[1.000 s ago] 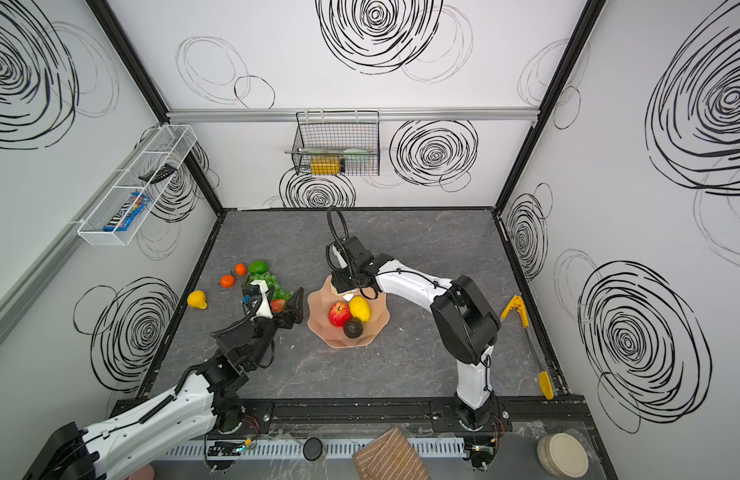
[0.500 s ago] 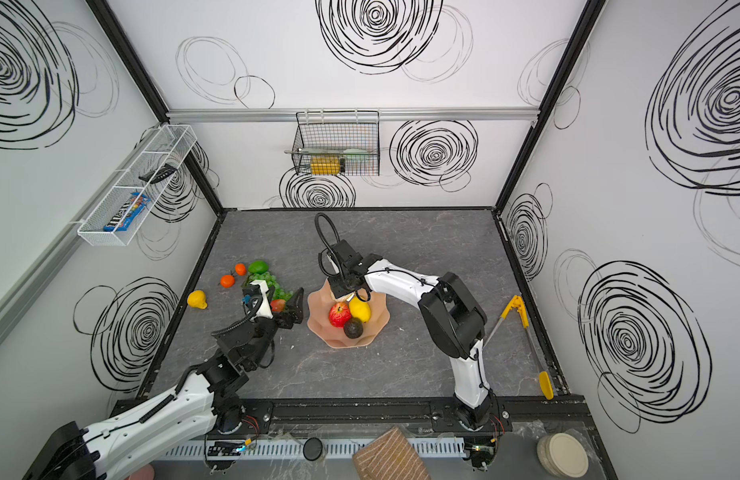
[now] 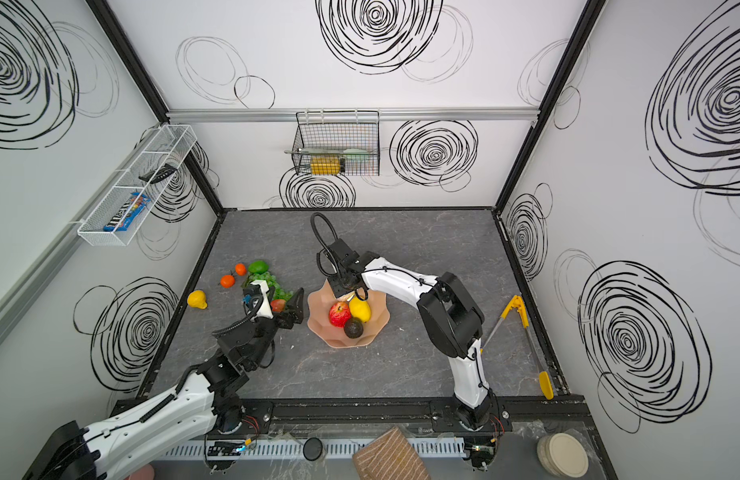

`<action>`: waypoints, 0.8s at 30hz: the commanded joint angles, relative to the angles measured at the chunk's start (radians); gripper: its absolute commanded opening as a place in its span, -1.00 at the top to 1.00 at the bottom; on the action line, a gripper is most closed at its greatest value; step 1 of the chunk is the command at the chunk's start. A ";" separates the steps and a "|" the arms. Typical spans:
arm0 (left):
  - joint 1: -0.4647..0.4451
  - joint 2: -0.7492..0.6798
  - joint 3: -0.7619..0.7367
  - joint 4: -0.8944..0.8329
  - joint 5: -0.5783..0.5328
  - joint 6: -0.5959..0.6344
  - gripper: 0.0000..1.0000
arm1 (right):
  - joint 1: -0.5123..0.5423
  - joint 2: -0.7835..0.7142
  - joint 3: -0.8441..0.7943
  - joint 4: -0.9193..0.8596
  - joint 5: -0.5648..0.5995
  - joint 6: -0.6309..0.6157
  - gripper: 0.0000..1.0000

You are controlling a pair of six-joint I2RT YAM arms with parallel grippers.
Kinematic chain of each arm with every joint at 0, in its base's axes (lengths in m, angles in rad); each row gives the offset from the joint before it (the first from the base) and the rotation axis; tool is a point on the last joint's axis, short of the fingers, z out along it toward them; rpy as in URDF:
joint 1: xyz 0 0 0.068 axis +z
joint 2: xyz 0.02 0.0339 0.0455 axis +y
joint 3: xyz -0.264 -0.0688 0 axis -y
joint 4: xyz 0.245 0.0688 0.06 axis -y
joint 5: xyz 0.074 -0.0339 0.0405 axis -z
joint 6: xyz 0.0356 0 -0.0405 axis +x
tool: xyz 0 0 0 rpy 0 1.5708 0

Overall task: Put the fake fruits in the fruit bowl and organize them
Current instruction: 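Lower the cream pear into the bowl with the right gripper while the left withdraws, then open the right gripper and raise it back beside the bowl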

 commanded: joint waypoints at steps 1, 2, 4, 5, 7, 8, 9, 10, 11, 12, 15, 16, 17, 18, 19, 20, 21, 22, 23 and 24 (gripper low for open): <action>0.005 -0.002 -0.002 0.036 -0.023 -0.003 -0.92 | 0.008 0.015 0.021 -0.025 0.015 0.001 -0.11; 0.005 -0.002 -0.002 0.036 -0.023 -0.002 -0.92 | 0.008 0.018 0.022 -0.027 0.014 0.002 -0.12; 0.005 -0.003 -0.002 0.037 -0.024 -0.002 -0.92 | 0.008 0.020 0.025 -0.025 0.013 0.003 -0.14; 0.005 -0.003 -0.002 0.036 -0.024 -0.002 -0.92 | 0.008 0.020 0.025 -0.026 0.011 0.003 -0.15; 0.005 -0.002 -0.002 0.035 -0.024 -0.001 -0.92 | 0.007 0.019 0.024 -0.025 0.012 0.003 -0.17; 0.005 -0.003 -0.002 0.036 -0.024 0.000 -0.92 | 0.007 0.020 0.023 -0.023 0.012 0.003 -0.19; 0.005 -0.001 -0.002 0.036 -0.025 0.000 -0.92 | 0.008 0.021 0.024 -0.023 0.014 0.004 -0.21; 0.005 -0.001 -0.002 0.035 -0.026 0.000 -0.92 | 0.008 0.022 0.024 -0.022 0.012 0.003 -0.22; 0.005 -0.001 -0.002 0.037 -0.026 0.000 -0.93 | 0.008 0.025 0.025 -0.023 0.013 0.002 -0.24; 0.005 0.000 -0.002 0.035 -0.026 0.000 -0.92 | 0.007 0.026 0.025 -0.023 0.012 0.002 -0.26; 0.005 -0.001 -0.002 0.035 -0.026 0.000 -0.92 | 0.007 0.028 0.027 -0.022 0.011 0.004 -0.31; 0.005 -0.001 -0.002 0.035 -0.027 0.001 -0.92 | 0.008 0.027 0.027 -0.021 0.009 0.003 -0.33; 0.005 -0.001 -0.002 0.035 -0.027 0.000 -0.92 | 0.008 0.028 0.027 -0.020 0.009 0.003 -0.34; 0.005 -0.001 -0.001 0.035 -0.027 0.001 -0.92 | 0.008 0.028 0.027 -0.020 0.010 0.003 -0.36; 0.005 -0.001 -0.001 0.035 -0.027 0.001 -0.92 | 0.008 0.025 0.027 -0.019 0.009 0.003 -0.37; 0.005 0.000 -0.001 0.035 -0.027 0.001 -0.92 | 0.008 0.025 0.027 -0.019 0.009 0.004 -0.38; 0.005 0.001 -0.001 0.035 -0.027 0.002 -0.92 | 0.007 0.023 0.028 -0.019 0.009 0.004 -0.39; 0.005 0.000 0.000 0.034 -0.027 0.001 -0.92 | 0.008 0.023 0.028 -0.019 0.009 0.003 -0.40; 0.005 0.000 -0.001 0.034 -0.027 0.003 -0.92 | 0.008 0.022 0.029 -0.020 0.010 0.003 -0.42; 0.005 0.001 0.000 0.034 -0.027 0.002 -0.92 | 0.008 0.020 0.031 -0.022 0.009 0.003 -0.43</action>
